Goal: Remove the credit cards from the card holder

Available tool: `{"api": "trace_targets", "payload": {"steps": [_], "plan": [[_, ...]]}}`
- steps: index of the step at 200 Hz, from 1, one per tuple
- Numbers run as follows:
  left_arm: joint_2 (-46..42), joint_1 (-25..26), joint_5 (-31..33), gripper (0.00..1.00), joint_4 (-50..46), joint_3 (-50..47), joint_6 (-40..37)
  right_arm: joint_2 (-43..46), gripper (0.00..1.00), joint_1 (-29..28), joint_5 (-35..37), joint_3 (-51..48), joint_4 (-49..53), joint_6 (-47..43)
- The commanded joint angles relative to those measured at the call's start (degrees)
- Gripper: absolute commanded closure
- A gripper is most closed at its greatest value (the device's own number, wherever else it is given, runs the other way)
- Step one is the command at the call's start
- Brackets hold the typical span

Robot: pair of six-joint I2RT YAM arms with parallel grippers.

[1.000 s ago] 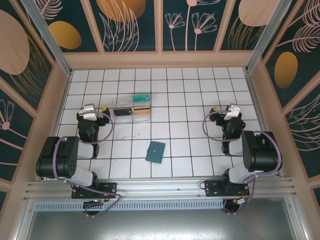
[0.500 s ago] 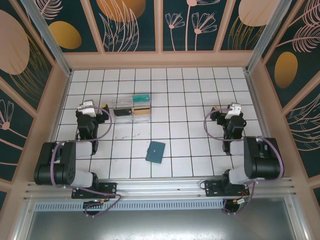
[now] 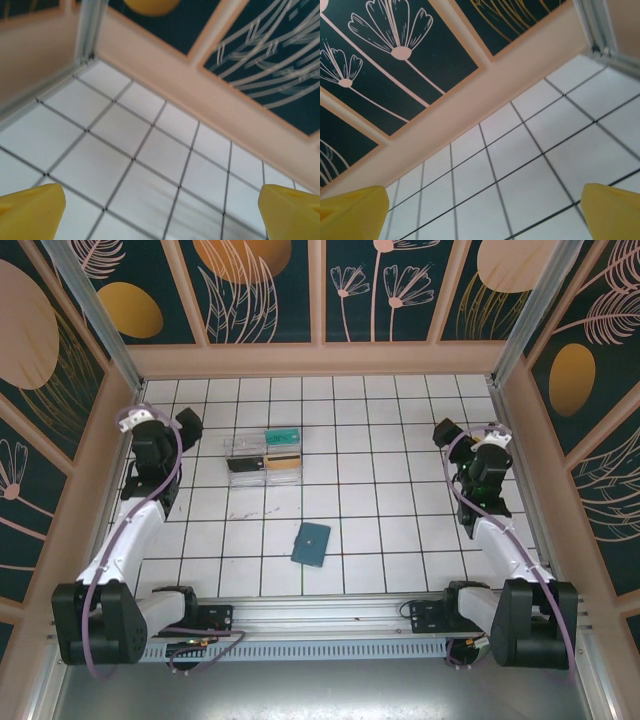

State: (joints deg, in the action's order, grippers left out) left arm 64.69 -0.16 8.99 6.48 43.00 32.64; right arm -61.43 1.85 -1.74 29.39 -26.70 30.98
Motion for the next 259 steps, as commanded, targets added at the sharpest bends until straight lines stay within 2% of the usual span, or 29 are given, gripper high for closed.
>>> {"api": "trace_targets", "payload": {"steps": [1,15,29,53,65,85,100,120,160,192,218,259], "plan": [[-4.23,0.14,-8.74,0.02,-4.79,-3.1,4.42,1.95,0.01,-0.3,-6.65,0.84,7.4,9.42],[-6.66,1.02,-11.7,0.11,-6.27,-4.42,4.47,2.63,0.01,-2.4,-10.32,0.06,6.02,9.45],[-9.14,4.53,-10.57,0.22,-8.86,-5.25,4.04,3.09,0.01,-7.14,-10.59,0.32,6.83,8.14],[-11.83,14.66,-5.09,0.22,-14.07,-5.25,3.98,3.19,0.01,-17.62,-7.42,0.58,8.18,3.77],[-11.98,19.75,-2.65,0.16,-16.45,-4.83,4.39,2.95,0.01,-21.77,-5.18,0.38,8.28,2.47],[-10.38,29.38,2.88,0.18,-18.75,-4.6,6.15,2.44,0.01,-26.55,-3.46,-0.44,7.26,0.65],[-7.6,36.37,5.87,0.24,-18.69,-4.73,8.41,2.04,0.01,-28.94,-2.73,-1.2,6.32,0.0],[-1.68,44.59,9.31,0.29,-19.6,-2.93,11.12,1.94,0.01,-30.68,-1.85,-2.64,5.97,-0.05],[6.15,57.1,12.59,0.42,-21.2,-0.04,15.51,4.49,0.01,-31.2,-1.64,-7.66,6.67,0.74],[12.65,65.15,14.87,0.45,-23.85,2.1,17.26,7.47,0.01,-31.46,-2.73,-10.07,9.05,0.9],[17.2,69.33,16.22,0.5,-25.97,2.87,18.64,9.78,0.01,-32.12,-2.96,-10.18,11.43,0.66],[20.77,71.15,14.46,0.59,-25.38,2.55,18.55,11.36,0.01,-32.87,-1.51,-10.05,12.26,0.31]]}}
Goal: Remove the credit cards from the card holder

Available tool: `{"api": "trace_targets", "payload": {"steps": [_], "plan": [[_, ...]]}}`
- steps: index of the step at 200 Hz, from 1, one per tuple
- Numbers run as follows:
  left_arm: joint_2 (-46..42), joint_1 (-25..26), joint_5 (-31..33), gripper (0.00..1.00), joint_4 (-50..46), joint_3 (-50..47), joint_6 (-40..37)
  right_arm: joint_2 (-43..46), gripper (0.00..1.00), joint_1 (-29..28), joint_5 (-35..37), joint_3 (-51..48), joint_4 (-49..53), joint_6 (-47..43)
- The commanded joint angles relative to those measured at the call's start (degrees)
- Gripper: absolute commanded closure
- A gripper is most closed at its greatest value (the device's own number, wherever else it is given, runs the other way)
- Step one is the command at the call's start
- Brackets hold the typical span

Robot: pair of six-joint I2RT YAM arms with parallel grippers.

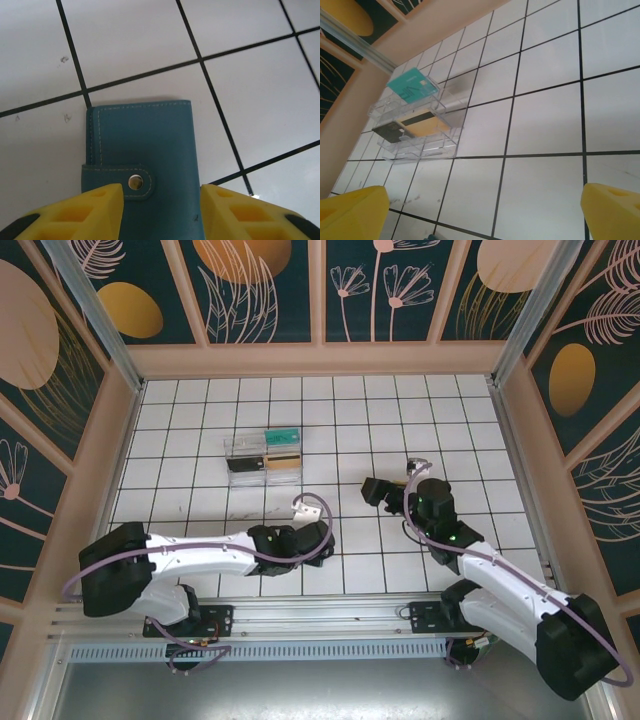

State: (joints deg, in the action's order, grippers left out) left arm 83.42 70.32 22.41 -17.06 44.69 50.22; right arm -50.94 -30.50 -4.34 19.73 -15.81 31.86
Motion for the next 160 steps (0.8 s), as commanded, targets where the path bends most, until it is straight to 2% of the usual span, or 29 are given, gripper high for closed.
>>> {"api": "trace_targets", "payload": {"steps": [1,37,112,160], "plan": [[2.16,0.68,1.04,0.59,-1.84,0.9,0.91,0.86,0.01,-0.52,1.09,-0.35,1.34,-0.57],[6.66,0.69,2.2,0.65,-1.88,2.71,-0.54,0.78,0.01,-2.01,1.76,0.27,2.77,-0.79],[12.32,0.73,6.23,0.63,-8.67,6.17,1.38,0.51,0.01,-2.63,2.23,0.18,2.88,-0.74],[12.61,1.42,8.61,0.63,-12.61,9.88,1.27,0.21,0.01,-2.9,2.34,-0.08,2.63,-0.66]]}}
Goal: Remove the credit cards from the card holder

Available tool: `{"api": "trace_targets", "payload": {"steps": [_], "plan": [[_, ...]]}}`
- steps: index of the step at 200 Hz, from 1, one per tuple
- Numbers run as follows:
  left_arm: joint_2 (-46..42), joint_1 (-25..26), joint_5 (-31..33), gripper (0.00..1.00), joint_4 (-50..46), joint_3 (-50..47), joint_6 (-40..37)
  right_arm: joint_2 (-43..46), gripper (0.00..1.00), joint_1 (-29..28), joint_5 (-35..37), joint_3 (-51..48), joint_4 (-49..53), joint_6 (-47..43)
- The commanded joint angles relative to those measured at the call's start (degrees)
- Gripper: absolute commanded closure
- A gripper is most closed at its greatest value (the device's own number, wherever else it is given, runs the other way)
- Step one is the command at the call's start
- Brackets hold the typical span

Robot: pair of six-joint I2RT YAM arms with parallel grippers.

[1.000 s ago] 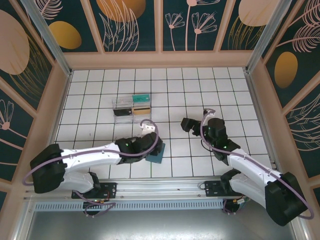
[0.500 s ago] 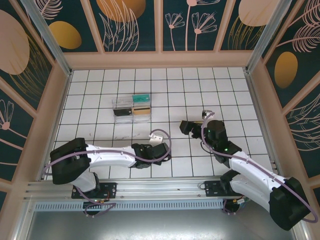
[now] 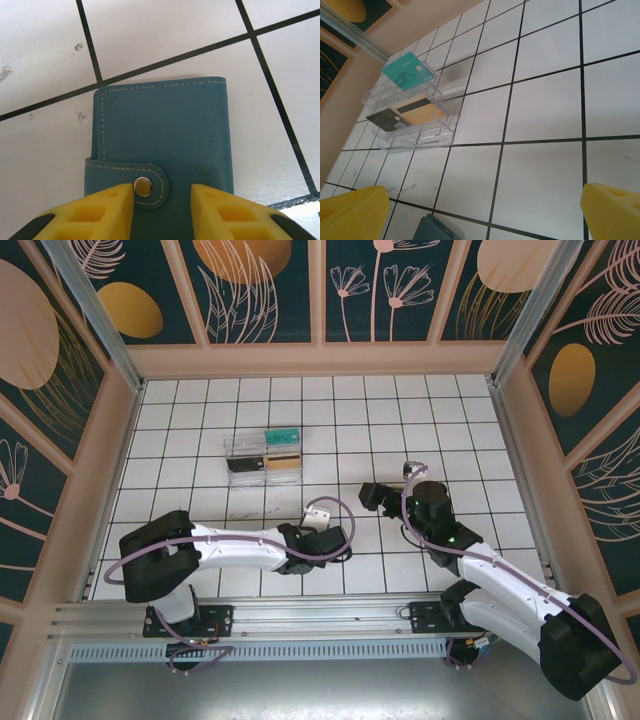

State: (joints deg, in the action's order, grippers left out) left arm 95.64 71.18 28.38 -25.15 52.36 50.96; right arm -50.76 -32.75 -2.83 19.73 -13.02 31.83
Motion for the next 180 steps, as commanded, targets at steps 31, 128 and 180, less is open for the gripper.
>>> {"api": "trace_targets", "payload": {"steps": [31,128,180], "plan": [[-1.4,0.54,3.64,0.63,-4.3,1.49,0.45,-0.12,0.01,-0.91,0.71,-0.12,0.05,-0.55],[4.0,0.54,0.78,0.63,-2.11,-0.59,-0.62,-0.51,0.01,-1.41,1.15,0.05,0.47,-0.46],[3.36,0.55,2.04,0.91,-3.37,-0.75,0.32,-0.59,0.01,-1.92,1.31,0.15,0.65,-0.38]]}}
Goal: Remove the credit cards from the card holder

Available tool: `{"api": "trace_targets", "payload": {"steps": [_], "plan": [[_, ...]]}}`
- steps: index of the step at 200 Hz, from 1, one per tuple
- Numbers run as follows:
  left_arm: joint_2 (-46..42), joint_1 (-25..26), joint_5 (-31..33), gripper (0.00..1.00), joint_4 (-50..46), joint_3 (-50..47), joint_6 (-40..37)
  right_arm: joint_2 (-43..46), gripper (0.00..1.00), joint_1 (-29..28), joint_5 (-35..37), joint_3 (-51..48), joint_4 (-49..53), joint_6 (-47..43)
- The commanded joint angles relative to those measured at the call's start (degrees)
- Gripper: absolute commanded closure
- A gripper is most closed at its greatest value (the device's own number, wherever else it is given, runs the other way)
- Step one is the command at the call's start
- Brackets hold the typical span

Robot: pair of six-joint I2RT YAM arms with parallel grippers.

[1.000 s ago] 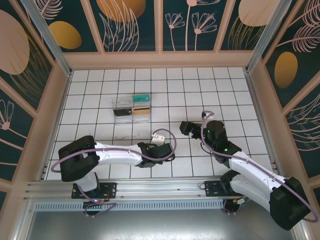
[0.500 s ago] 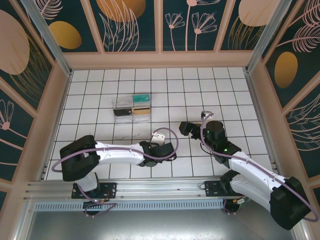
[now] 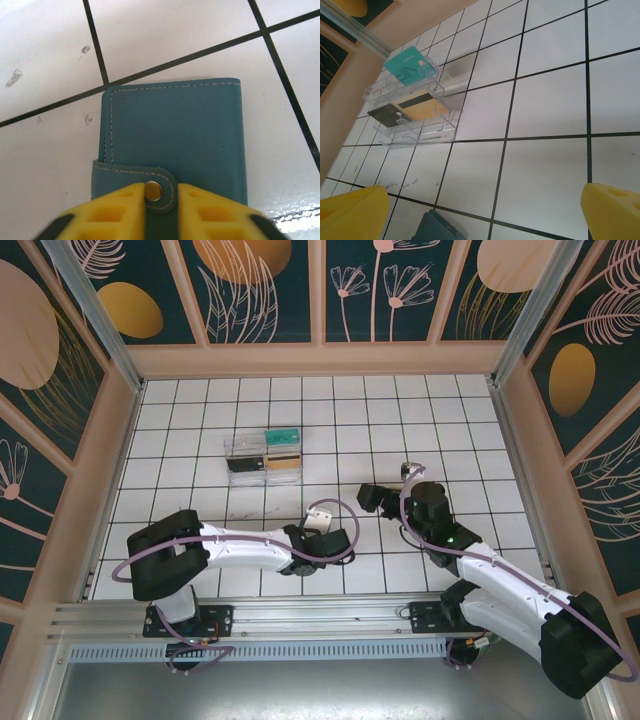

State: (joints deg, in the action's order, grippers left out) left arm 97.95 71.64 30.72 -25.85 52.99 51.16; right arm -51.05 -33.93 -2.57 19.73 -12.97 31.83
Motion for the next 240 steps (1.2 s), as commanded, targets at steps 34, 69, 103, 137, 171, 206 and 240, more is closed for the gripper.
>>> {"api": "trace_targets", "payload": {"steps": [34,69,103,137,171,206,240], "plan": [[-1.58,0.09,0.27,1.0,-2.77,-0.32,0.16,-0.3,0.01,-1.24,1.0,0.2,0.54,-0.46],[-6.13,-0.06,-0.94,1.0,1.44,0.63,0.22,-1.76,0.01,-2.41,-0.38,0.64,-0.25,-1.23],[-12.26,-1.03,-2.39,1.0,11.06,-2.92,1.76,-5.28,0.02,-4.61,-3.12,1.89,-1.31,-2.26],[-15.06,-1.68,-2.58,1.0,17.14,-6.11,2.88,-11.12,0.03,-6.47,-8.38,2.86,-3.32,-1.31],[-11.35,-1.68,-3.04,1.0,17.87,-4.99,3.12,-15.08,0.09,-7.19,-12.81,2.09,-6.99,0.83],[-9.49,-1.68,-3.31,1.0,18.93,-4.69,3.63,-19.04,0.22,-7.27,-15.21,2.2,-8.27,1.13],[-10.65,-1.68,-3.37,1.0,20.45,-5.25,3.6,-23.54,0.3,-7.24,-18.98,2.16,-11.69,2.81]]}}
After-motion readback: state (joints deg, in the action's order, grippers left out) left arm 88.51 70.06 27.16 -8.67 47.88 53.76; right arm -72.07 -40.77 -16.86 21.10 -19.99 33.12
